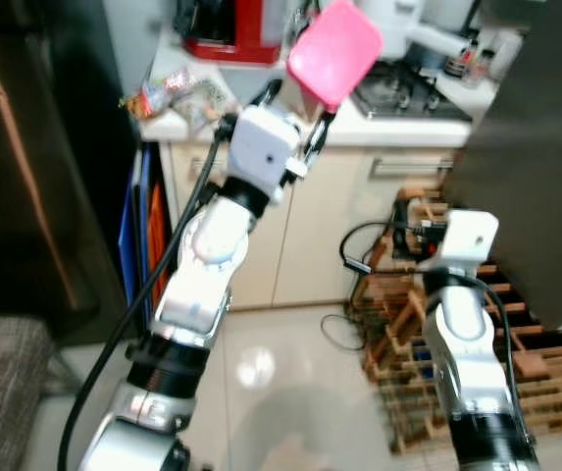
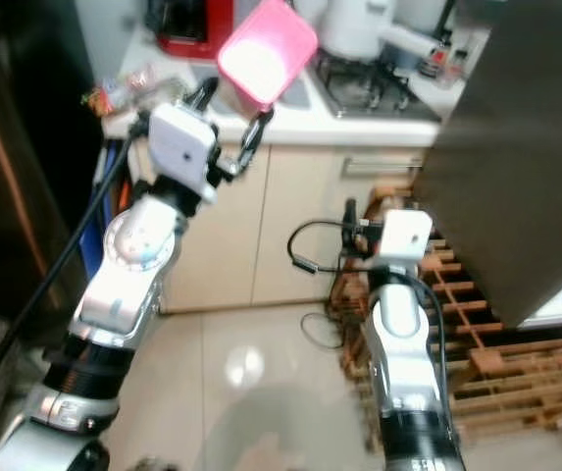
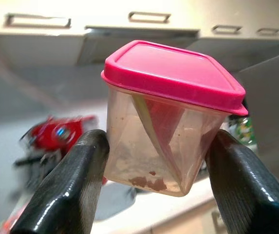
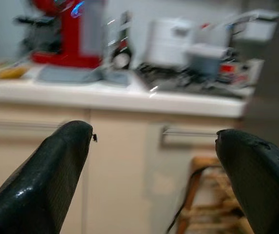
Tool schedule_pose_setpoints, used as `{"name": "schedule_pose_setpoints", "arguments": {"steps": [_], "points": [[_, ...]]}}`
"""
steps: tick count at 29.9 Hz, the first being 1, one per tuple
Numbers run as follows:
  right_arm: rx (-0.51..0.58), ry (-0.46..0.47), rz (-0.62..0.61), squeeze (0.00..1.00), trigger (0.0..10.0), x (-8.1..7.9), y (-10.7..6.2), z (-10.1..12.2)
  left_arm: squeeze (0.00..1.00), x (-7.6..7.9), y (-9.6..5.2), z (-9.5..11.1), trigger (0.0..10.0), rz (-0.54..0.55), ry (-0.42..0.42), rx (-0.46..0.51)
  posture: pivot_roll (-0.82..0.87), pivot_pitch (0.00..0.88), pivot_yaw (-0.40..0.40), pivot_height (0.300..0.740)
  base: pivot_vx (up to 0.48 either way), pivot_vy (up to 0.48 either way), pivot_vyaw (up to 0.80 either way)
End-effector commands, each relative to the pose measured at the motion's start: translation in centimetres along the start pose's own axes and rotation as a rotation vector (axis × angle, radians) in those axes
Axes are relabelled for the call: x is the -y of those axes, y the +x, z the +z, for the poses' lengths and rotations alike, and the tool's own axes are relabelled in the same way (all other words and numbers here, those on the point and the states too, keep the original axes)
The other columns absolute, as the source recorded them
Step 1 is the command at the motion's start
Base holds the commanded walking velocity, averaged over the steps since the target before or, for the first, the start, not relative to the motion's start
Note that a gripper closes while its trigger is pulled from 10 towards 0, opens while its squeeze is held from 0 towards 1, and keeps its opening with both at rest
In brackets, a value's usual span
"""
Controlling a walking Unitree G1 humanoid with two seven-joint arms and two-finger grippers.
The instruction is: Restocking fridge
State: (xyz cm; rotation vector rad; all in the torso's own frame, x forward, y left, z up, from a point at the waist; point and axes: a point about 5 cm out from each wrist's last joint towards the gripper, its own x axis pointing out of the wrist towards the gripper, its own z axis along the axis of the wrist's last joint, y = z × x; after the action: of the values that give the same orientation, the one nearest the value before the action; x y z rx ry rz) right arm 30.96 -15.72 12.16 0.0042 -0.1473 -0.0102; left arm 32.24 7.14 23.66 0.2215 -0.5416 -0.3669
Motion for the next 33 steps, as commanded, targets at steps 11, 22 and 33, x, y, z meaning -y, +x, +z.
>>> {"name": "schedule_pose_setpoints", "arguments": {"steps": [11, 22, 33], "points": [[-0.043, 0.010, 0.006, 0.00, 10.0, -0.9, -0.7, -2.1, 0.00, -0.4, -3.5, -5.1, 10.0, 0.054, -0.192, -0.241, -0.06, 0.000, 0.027, 0.740, 0.000, -0.213, 0.00], [-0.038, -0.037, -0.076, 0.00, 10.0, 2.4, 0.0, -1.8, 0.00, 2.5, -3.5, -5.5, 10.0, -0.047, -0.252, -0.238, -0.13, 0.000, -0.008, 0.740, 0.000, -0.455, 0.00], [-0.009, -0.028, -0.031, 0.00, 10.0, 2.0, 2.0, -0.2, 0.00, 3.3, -2.3, -5.3, 10.0, 0.001, -0.274, -0.210, -0.15, 0.000, -0.048, 0.740, 0.000, -0.464, 0.00]]}}
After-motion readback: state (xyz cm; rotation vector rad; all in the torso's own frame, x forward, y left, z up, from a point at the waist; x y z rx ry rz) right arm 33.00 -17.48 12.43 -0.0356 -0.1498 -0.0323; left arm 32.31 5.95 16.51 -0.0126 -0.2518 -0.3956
